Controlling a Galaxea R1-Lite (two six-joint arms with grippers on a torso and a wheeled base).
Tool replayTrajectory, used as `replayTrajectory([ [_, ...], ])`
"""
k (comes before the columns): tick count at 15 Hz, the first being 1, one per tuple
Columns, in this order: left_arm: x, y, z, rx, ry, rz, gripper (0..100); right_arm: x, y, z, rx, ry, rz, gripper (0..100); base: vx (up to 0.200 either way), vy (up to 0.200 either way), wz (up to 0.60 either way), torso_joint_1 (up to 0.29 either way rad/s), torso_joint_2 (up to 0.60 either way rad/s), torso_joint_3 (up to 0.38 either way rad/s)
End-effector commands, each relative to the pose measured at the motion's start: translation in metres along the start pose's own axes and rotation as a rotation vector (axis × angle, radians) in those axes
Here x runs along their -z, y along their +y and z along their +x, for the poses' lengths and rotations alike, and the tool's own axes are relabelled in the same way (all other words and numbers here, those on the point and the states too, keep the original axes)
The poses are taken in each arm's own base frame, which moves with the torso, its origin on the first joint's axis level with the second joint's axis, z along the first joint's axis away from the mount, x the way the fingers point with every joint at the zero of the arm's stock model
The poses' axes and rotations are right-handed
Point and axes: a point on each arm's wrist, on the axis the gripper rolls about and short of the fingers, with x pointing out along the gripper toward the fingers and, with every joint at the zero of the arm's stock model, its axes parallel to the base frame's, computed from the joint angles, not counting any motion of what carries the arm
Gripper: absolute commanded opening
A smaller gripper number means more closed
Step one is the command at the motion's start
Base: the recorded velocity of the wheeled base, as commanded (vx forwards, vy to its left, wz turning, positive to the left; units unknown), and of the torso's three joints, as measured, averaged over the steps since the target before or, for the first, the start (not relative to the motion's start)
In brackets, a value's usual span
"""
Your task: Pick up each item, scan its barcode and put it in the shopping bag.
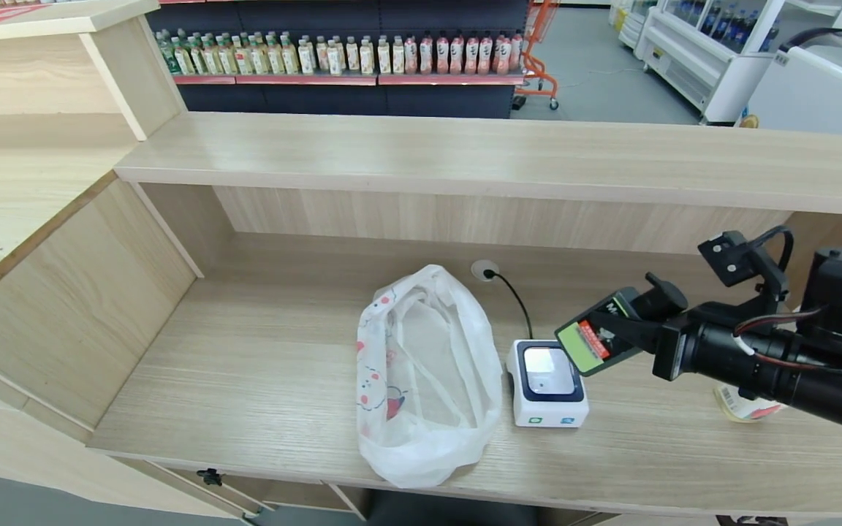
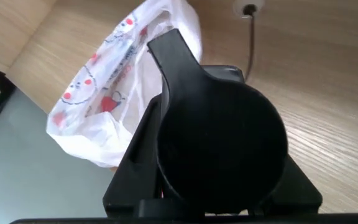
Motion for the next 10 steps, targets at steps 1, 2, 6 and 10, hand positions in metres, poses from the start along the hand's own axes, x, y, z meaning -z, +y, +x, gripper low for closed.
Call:
replayTrajectory([
  [1, 0.0, 0.0, 0.0, 0.0, -0.001, 0.0, 100, -0.002, 0.007, 0.002, -0.028, -0.007, -0.008, 0, 0.0, 0.2, 0.0, 0.002, 0.0, 0.002],
  [2, 0.0, 0.0, 0.0, 0.0, -0.001, 0.0, 100, -0.002, 0.013, 0.004, -0.052, -0.004, -0.012, 0, 0.0, 0.2, 0.0, -0.007, 0.0, 0.007],
  [6, 0.0, 0.0, 0.0, 0.0, -0.001, -0.004, 100, 0.016, 0.023, 0.022, -0.112, 0.062, -0.129, 0, 0.0, 0.1, 0.0, 0.001, 0.0, 0.001],
  [10, 0.0, 0.0, 0.0, 0.0, -0.001, -0.004, 100, 0.035, 0.019, 0.048, -0.127, 0.023, -0.226, 0, 0.0, 0.0, 0.0, 0.0, 0.0, 0.0],
])
